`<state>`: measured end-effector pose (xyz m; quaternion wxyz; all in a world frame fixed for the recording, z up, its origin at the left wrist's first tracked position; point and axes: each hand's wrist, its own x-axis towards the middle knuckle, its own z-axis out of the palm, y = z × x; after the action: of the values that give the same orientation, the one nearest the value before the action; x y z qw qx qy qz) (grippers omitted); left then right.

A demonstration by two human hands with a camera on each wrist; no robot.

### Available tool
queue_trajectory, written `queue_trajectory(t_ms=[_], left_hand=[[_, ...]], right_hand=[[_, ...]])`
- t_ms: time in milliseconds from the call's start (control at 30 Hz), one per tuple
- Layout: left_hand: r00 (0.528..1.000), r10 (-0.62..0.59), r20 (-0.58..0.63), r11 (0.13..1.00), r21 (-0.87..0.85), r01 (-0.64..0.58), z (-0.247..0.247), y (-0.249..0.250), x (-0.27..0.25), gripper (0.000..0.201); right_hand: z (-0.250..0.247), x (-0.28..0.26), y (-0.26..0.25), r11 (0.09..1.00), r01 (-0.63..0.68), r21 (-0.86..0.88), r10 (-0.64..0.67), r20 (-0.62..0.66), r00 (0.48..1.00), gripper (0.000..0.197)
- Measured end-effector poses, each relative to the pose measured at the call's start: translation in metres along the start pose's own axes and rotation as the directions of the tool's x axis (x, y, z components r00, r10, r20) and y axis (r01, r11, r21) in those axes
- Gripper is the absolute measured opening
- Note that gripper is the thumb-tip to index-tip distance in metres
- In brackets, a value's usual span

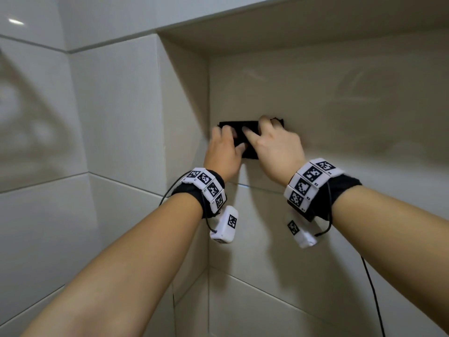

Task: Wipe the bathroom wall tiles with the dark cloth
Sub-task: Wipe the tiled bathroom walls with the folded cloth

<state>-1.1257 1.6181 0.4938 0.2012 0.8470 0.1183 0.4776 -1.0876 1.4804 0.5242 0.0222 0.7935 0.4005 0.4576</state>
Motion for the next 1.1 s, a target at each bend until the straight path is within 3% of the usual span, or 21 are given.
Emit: queue_trajectory(t_ms=[233,367,467,1100], left_hand=[[0.998,0.026,-0.05,0.996,0.087,-0.021,-0.039,0.016,0.069,0.041],[0.995,0.033,-0.09,0.996,0.08,-0.026,-0.055,0.025,0.1,0.04],[0.998,-0.007,-0.063,0.994,0.105,0.013,-0.059,0.032,0.113,0.041],[0.999,-0.002,0.041,0.958,0.288,-0.01,-0.055,0.026,0.082,0.044]], right_hand=[[-0.02,0.061,0.01,0.999,-0.034,-0.011,0.031,-0.202,0.979,0.056],[-0.038,0.088,0.015,0.999,-0.029,0.026,0.033,-0.195,0.98,0.065],[-0.046,0.097,0.018,0.998,-0.044,0.043,0.05,-0.163,0.985,0.054],[-0.026,0.062,0.002,0.992,-0.011,0.126,0.024,-0.1,0.995,0.03]])
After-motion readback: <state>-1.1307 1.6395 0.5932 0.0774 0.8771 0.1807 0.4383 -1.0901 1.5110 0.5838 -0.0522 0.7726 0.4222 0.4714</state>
